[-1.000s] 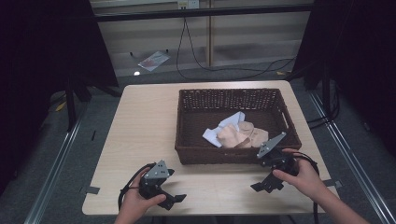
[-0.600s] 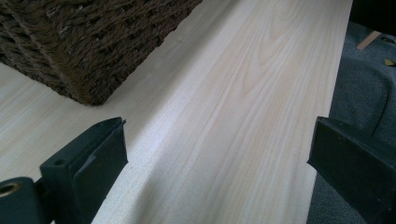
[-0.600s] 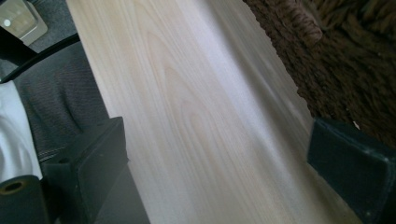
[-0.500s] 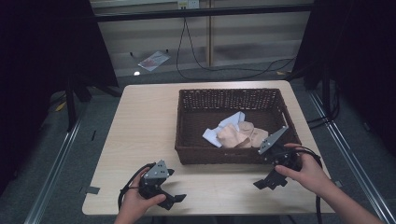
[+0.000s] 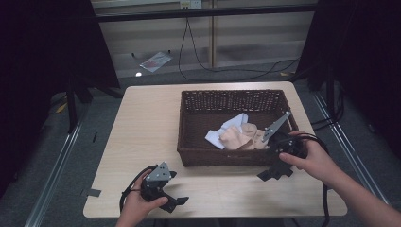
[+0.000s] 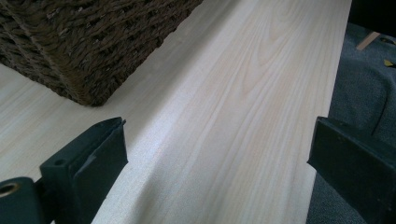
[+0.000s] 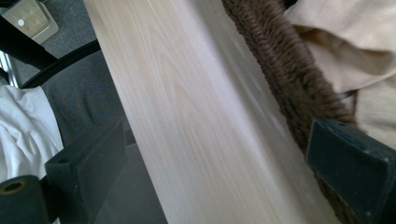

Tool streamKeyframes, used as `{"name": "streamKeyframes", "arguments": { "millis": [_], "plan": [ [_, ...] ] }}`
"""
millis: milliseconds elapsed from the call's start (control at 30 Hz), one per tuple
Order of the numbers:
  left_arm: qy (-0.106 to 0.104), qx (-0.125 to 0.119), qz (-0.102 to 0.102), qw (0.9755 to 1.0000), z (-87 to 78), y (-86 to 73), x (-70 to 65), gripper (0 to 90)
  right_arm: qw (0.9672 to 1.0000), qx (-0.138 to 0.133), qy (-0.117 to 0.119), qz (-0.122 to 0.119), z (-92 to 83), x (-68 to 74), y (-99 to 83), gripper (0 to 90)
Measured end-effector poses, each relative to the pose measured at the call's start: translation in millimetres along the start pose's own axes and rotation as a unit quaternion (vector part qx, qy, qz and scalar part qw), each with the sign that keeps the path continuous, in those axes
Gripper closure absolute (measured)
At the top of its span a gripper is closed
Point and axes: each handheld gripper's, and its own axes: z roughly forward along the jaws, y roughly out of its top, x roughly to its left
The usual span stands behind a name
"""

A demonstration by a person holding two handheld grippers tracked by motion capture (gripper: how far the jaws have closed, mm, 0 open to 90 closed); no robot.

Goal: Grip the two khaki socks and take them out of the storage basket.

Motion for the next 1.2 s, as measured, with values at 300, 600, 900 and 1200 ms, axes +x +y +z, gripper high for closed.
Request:
{"name": "streamKeyframes", "arguments": {
  "millis": [300,600,900,1200],
  "plan": [
    [0.0,0.0,-0.001,1.0,-0.4,0.0,0.3,3.8,1.0,-0.005,-0.008,0.002,-9.3,-9.1,19.5,4.6],
    [0.001,-0.004,-0.002,1.0,-1.4,-0.2,0.0,3.8,0.999,-0.019,-0.036,0.016,-4.0,-30.2,36.3,4.8],
    [0.002,-0.003,-0.002,1.0,-1.5,-0.2,0.5,3.8,0.9953,-0.008,-0.079,0.057,13.0,-62.1,49.8,11.6],
    [0.002,-0.006,-0.002,1.0,-2.3,-0.7,1.4,3.8,0.9942,-0.014,-0.075,0.075,31.1,-80.5,59.5,25.7]
  ]
}}
